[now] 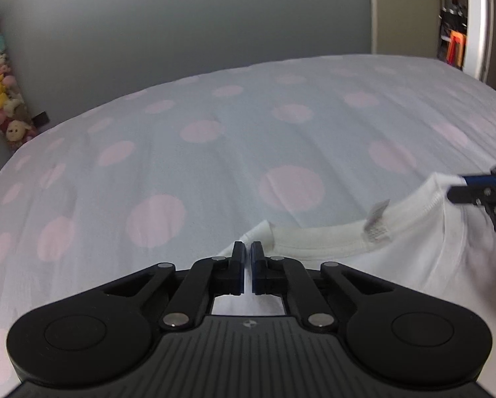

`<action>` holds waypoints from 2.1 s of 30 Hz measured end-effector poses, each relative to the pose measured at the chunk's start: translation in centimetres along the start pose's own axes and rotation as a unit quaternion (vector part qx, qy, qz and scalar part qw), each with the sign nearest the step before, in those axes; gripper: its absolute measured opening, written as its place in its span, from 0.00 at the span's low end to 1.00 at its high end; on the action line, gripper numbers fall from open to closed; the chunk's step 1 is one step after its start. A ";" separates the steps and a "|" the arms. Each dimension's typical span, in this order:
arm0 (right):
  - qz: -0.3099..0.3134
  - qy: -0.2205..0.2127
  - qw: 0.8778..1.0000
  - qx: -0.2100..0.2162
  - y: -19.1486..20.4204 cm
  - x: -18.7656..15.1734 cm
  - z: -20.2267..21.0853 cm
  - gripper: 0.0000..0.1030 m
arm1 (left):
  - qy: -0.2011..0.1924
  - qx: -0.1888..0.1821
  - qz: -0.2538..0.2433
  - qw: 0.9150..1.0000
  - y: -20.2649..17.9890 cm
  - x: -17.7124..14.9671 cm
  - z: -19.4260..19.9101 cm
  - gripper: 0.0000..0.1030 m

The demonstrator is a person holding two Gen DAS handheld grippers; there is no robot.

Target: Fold clothes

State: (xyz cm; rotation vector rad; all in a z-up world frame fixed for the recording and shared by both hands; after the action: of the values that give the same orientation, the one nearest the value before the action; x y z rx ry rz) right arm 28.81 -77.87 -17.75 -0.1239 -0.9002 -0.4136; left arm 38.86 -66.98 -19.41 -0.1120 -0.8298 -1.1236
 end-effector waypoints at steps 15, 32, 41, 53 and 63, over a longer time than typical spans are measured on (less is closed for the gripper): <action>-0.059 0.041 0.997 -0.002 -2.1 -5.1 6.1 0.44 | 0.022 0.007 0.005 1.000 0.4 -7.1 6.3 0.18; -0.049 0.246 0.968 -0.027 -0.3 -23.2 25.1 0.44 | 0.214 -0.085 -0.038 0.972 -5.7 -27.0 24.2 0.18; -0.043 0.320 0.946 -0.036 1.4 -29.9 32.8 0.44 | 0.256 -0.102 0.046 0.960 -6.0 -32.8 29.8 0.18; -0.052 0.414 0.907 -0.063 1.7 -34.0 36.7 0.44 | 0.246 -0.117 0.140 0.952 -4.5 -36.1 32.5 0.18; -0.099 0.406 0.905 -0.081 1.2 -34.0 39.0 0.47 | 0.245 -0.141 0.206 0.937 -2.3 -38.3 34.2 0.18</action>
State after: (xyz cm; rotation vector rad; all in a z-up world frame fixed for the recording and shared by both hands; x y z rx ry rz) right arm -17.97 -55.93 -20.08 -0.0037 -0.0494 -0.6624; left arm 12.15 -23.00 -20.47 -0.2237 -0.1787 -0.8111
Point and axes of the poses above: each gripper's, at about its wrist camera, not at the fingertips, and z roughly against the way its jaws point, y to its left, x to its top, the point moved 4 cm from there along -z, roughly the way its jaws point, and after that the axes turned 15 degrees about -z, right-handed, at the moved point
